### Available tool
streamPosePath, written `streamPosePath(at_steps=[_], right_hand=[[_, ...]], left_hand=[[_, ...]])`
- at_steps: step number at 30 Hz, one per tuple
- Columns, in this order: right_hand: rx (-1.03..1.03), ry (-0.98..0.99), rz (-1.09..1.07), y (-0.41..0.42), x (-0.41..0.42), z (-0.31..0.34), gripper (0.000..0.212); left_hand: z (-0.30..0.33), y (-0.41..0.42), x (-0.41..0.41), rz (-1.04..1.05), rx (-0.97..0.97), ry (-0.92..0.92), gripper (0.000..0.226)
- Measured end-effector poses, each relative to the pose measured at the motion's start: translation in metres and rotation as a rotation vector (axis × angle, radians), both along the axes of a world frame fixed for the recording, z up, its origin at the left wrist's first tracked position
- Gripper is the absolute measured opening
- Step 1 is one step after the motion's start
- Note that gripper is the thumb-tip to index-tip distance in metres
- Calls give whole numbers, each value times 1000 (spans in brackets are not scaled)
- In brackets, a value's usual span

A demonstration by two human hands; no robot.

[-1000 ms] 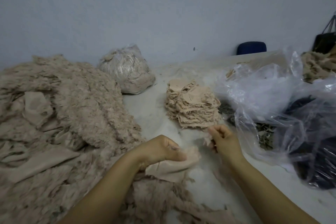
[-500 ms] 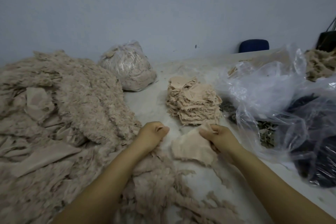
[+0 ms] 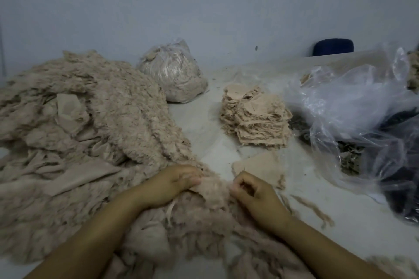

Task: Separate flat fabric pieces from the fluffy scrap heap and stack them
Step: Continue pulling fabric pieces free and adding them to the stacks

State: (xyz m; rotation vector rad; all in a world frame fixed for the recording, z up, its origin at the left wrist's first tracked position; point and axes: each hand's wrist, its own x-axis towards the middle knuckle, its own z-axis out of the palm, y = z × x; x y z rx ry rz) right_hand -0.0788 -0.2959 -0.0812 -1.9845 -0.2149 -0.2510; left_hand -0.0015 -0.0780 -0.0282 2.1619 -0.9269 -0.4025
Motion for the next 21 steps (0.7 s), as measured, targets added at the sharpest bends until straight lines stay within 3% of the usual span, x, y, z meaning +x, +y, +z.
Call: streamPosePath(at_steps=[4,6,9,11,13,15,17,19,21], right_hand=[[317,102,-51,-10,4,5,24],[454,146,-64,-12,8,12,25],[599,242,5,-14,12,24,26],[661,317,58,-14,11,30,22],[671,369,101,-17,10,30,42],[575,368,95,-18,8,29,51],[426,277,18,-17,10,25,33],[419,183,-94,-11,13,21,11],[454,156,-183,-6,19,18,19]], left_hand=[[2,-8,2,150,-203,-21,37],[0,-13,3,115,-155,71,35],[-8,-25,-1,55,-59,102,61],[-12,-41,-3,156,-230,118,38],[-11,-52,-4,250,-385,181,25],[-12,-59,-4,267,-377,230,13],[-13,-64,-6,256,-360,329,15],[-11,-73,-11,339,-447,510,23],[-11,-82,-13,407,-512,580,33]])
